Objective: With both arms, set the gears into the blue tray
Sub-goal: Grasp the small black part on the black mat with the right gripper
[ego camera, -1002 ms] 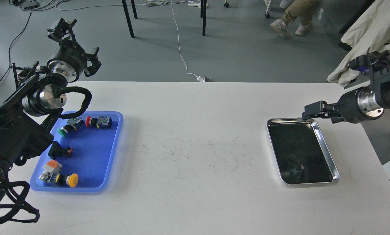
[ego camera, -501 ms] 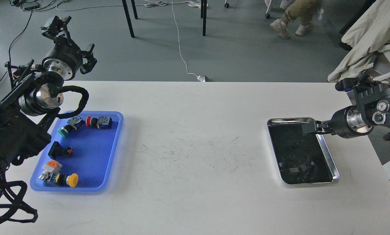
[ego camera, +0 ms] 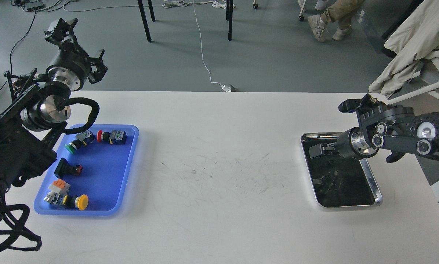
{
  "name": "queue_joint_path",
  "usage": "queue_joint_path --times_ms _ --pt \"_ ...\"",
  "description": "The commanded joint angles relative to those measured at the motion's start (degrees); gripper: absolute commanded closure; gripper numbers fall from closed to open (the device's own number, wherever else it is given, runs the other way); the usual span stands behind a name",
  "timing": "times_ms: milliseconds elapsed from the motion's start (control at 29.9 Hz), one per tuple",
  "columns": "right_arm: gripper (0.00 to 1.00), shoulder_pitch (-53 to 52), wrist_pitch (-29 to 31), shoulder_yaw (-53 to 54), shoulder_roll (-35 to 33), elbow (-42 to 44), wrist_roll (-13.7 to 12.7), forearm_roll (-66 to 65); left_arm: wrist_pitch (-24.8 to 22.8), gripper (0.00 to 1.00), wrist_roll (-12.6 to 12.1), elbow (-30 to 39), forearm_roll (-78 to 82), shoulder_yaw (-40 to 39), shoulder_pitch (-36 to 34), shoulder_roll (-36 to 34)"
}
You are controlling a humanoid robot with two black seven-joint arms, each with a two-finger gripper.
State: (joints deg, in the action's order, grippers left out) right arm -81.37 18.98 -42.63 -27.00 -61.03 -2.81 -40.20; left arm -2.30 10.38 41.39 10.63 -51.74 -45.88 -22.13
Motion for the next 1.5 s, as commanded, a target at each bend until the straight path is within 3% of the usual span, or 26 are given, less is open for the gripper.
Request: queue_joint_path --times_ms 0,368,735,902,1103,1203,1470 --pt "0.06 0.3 0.1 -0.3 0.1 0.0 0.0 -0.1 0.0 0.02 0.0 0.0 0.0 0.1 0.0 0.0" --pt "0.11 0.6 0.1 -2.1 0.0 0.0 0.0 -0.1 0.0 0.02 0.1 0.0 0.0 0.0 0.3 -0.4" --pt "0.28 1.8 0.1 -2.3 1.2 2.7 0.3 -0.3 0.0 0.02 0.2 0.0 0.0 0.0 0.4 -1.1" --pt "0.43 1.8 0.3 -2.3 1.3 2.8 0.6 -0.6 0.0 0.02 0.1 0.0 0.0 0.1 0.4 -1.4" --pt "0.75 1.7 0.5 -2.3 1.1 2.6 1.2 -0.7 0.0 0.02 0.2 0.0 0.0 0.1 0.4 -1.4" --pt "0.98 1.6 0.7 -2.3 1.0 2.5 1.4 -0.6 0.0 0.02 0.2 0.0 0.0 0.1 0.4 -1.4" --pt "0.98 -3.6 0.6 -1.3 -0.2 1.2 1.4 0.5 0.0 0.02 0.2 -0.1 0.0 0.0 0.4 -1.6"
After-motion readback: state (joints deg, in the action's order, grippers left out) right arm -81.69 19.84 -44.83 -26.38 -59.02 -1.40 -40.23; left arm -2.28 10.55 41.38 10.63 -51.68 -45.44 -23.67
